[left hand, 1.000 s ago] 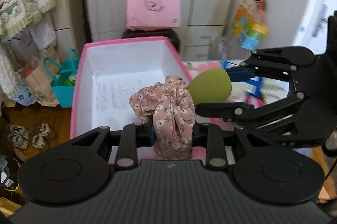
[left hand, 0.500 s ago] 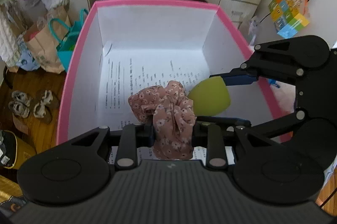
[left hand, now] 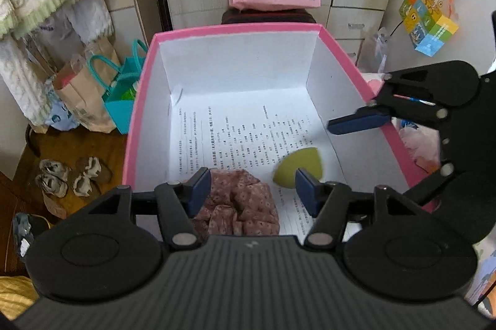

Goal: Organize soft objects
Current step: 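Open both tools to drop the cloth and sponge into the box, then move both open tools back toward the items on the bed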

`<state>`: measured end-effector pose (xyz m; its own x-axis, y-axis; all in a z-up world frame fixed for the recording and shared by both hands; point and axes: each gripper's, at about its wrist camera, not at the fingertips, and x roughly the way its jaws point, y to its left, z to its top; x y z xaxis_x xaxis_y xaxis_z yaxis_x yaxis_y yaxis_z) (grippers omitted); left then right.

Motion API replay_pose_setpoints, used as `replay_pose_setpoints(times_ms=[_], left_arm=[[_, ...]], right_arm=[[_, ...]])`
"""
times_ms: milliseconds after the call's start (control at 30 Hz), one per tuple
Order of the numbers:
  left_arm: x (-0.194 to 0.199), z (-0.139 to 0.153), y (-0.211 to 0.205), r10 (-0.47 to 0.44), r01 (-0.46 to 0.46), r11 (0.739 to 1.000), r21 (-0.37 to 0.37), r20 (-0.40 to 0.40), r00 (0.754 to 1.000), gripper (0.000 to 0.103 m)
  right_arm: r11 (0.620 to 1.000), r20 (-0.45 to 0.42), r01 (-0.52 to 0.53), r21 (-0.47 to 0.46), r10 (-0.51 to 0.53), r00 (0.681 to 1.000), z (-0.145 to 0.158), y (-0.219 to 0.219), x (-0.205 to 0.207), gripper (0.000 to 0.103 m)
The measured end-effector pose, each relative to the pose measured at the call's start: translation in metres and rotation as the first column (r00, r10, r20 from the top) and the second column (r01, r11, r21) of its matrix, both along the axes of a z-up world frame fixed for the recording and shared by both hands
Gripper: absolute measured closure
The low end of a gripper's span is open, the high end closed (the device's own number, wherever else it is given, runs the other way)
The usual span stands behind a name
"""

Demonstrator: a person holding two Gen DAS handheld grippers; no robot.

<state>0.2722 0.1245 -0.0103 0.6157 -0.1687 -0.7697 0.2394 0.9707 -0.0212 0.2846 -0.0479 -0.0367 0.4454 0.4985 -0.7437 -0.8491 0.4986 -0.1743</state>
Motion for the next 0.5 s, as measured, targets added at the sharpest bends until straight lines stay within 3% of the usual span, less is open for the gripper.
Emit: replay_pose_setpoints(times_ms=[233, 500], left_arm=[[-0.039, 0.025, -0.001, -0.046, 0.046, 0.999, 0.002, 0.049, 0.998, 0.043], [-0.088, 0.05, -0.011, -0.103, 0.103, 0.995, 0.002, 0.091, 0.991, 0.041]], right_arm=[[0.988, -0.037, 0.05, 0.149, -0.045, 0.998, 0.029, -0.034, -0.025, 0.035], [0.978, -0.01, 0.084, 0.19, -0.084, 0.996, 0.056, -0.058, -0.065, 0.034]])
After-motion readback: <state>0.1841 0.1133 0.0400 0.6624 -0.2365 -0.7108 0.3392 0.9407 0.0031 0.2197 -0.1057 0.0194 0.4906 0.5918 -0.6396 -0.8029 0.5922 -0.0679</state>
